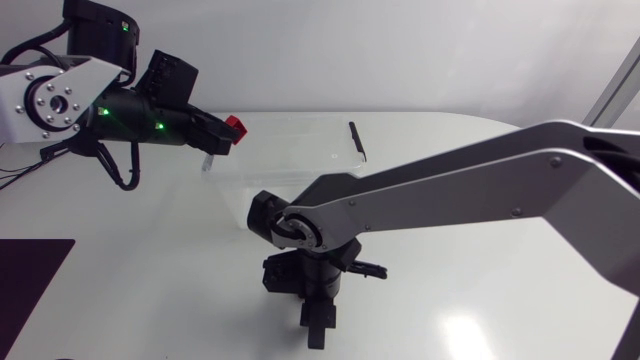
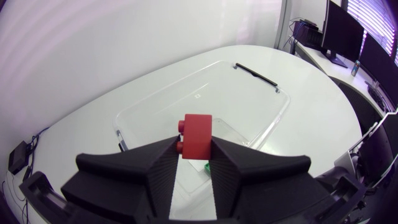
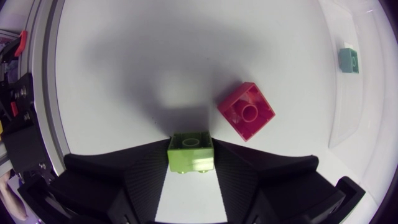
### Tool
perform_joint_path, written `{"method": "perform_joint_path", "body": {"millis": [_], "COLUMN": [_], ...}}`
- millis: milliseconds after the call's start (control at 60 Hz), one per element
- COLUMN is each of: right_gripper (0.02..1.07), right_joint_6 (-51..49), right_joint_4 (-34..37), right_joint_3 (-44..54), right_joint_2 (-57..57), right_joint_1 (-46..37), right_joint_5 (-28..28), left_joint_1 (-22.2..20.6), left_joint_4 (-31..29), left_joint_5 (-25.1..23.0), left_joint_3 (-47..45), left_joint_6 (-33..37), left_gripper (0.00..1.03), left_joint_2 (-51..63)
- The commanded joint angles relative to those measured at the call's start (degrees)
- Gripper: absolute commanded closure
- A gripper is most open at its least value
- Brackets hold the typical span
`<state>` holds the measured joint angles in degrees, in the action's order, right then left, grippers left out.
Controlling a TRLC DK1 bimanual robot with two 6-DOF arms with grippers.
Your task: Place the duplo bricks in the container
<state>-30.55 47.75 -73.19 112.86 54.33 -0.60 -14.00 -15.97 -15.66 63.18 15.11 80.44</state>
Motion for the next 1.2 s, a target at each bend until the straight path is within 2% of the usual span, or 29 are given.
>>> {"method": "perform_joint_path", "body": {"millis": [0,200,583,633,733,767,800,983,1183], "right_gripper": [0.86,0.88,0.88,0.88,0.88,0.88,0.88,0.88,0.88], "right_joint_6": [-1.62,-1.36,2.95,3.65,4.62,4.88,5.23,8.31,11.38], "right_joint_4": [-0.64,-0.37,7.62,7.62,7.27,6.75,5.95,2.26,-4.24], "right_joint_3": [-0.11,-1.17,-6.09,-7.41,-10.84,-11.98,-13.21,-19.89,-24.11], "right_joint_2": [0.78,-5.37,-20.49,-21.80,-22.42,-22.24,-21.98,-17.94,-12.05], "right_joint_1": [0.78,-0.62,-4.32,-5.55,-9.24,-10.47,-11.61,-16.09,-18.38], "right_joint_5": [-0.45,-2.04,-3.88,-3.88,-4.41,-4.50,-4.58,-5.20,-5.20], "left_joint_1": [-0.06,-0.68,-2.52,-2.26,-1.65,-1.29,-1.21,-1.03,-2.00], "left_joint_4": [0.59,1.64,3.84,3.84,3.75,3.49,3.31,2.78,-1.88], "left_joint_5": [-0.51,-0.42,1.60,2.21,4.76,4.67,4.67,4.67,2.83], "left_joint_3": [1.86,3.27,9.60,11.00,12.94,13.38,13.38,9.77,2.39], "left_joint_6": [1.23,0.88,-1.67,-2.37,-3.78,-4.04,-4.22,-4.92,-2.72], "left_gripper": [0.80,0.79,0.76,0.71,0.32,0.15,0.07,0.05,0.06], "left_joint_2": [1.12,3.40,14.21,16.50,18.52,18.34,17.38,7.97,-3.54]}}
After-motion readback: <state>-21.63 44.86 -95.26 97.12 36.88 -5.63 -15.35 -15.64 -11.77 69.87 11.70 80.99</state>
